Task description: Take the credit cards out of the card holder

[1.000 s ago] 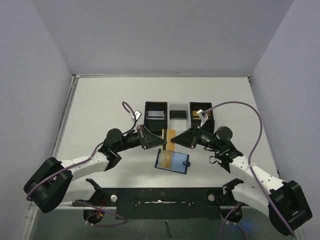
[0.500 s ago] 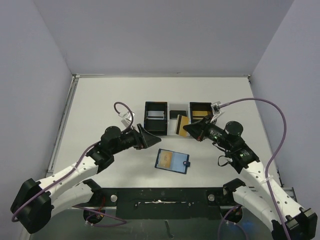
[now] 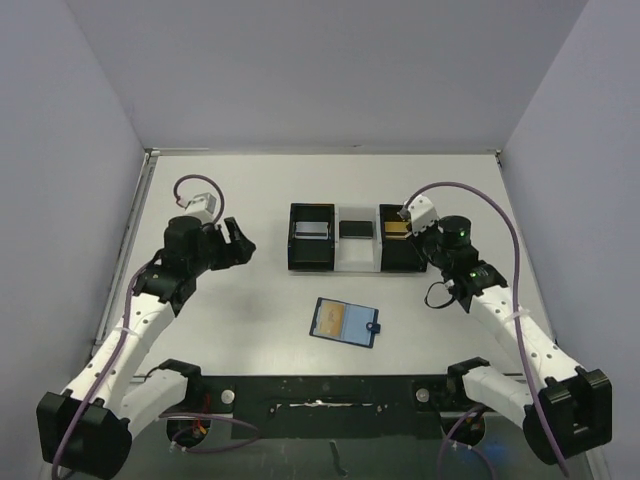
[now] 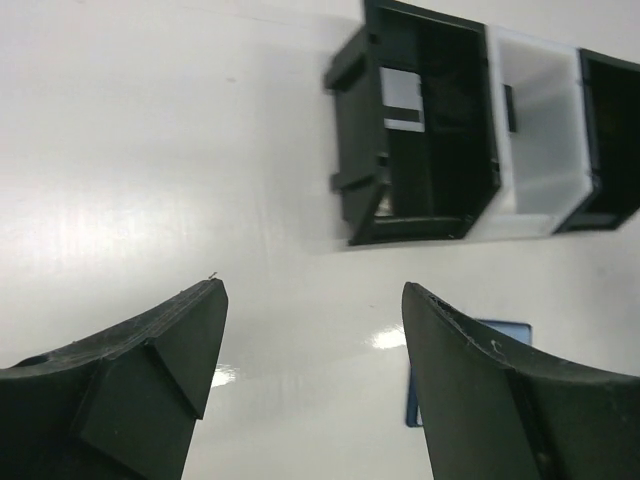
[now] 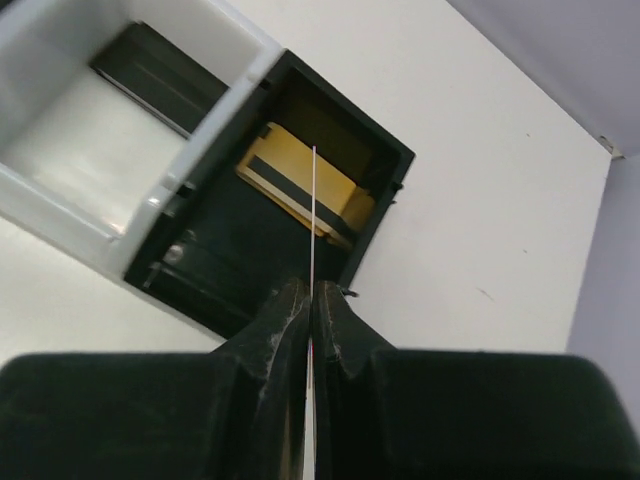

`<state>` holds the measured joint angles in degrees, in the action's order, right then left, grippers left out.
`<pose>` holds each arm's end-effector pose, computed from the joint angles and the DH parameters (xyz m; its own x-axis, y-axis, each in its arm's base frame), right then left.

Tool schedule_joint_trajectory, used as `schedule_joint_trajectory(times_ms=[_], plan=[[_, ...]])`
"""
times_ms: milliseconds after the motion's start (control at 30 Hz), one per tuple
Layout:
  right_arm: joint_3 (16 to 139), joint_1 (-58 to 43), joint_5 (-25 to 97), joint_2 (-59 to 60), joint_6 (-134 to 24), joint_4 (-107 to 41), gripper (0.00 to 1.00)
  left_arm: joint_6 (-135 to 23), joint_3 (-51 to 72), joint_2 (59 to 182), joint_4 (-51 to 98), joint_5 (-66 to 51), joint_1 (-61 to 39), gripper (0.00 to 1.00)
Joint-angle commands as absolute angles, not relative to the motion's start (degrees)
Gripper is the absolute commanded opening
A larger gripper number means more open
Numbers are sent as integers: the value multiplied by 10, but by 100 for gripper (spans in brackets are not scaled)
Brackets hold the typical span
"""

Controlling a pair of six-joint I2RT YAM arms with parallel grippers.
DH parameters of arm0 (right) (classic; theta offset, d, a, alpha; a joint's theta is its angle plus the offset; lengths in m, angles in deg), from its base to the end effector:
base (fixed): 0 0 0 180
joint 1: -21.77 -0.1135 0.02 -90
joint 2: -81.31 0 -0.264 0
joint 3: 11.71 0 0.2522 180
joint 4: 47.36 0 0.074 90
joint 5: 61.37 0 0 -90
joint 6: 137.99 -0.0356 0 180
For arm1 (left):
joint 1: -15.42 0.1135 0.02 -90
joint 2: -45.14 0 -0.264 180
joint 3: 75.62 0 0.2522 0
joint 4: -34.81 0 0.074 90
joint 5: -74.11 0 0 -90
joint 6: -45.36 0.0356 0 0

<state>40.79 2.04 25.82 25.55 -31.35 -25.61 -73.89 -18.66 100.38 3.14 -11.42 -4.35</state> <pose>0.2101 0.0735 0.2711 -0.2967 -0.4103 -0.8623 -0.3970 0.8743 -0.2794 0.2027 -0.0758 0.2833 -0.6057 -0.2999 -0.7370 0.1201 0.8812 -0.4573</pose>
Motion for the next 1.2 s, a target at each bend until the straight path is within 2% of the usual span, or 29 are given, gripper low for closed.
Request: schedule_joint_trajectory(times_ms=[0,133,233,633,867,1167], plan=[[486,91,368,196,-178,-235,0,-651,-169,1002,-1,-37,32,71],[494,131,502,159,-118,-249,0,-626,-206,998,16,-4,47,71],[500,135,551,134,-86,-265,0,-624,-209,992,22,6,46,71],[546,133,489,14,57,-264,0,-622,-214,998,42,-30,45,72],[572,134,501,-37,80,-271,0,-620,-211,1012,41,-32,46,72],[622,129,444,-106,128,-279,0,-616,-209,1012,37,-41,46,72]])
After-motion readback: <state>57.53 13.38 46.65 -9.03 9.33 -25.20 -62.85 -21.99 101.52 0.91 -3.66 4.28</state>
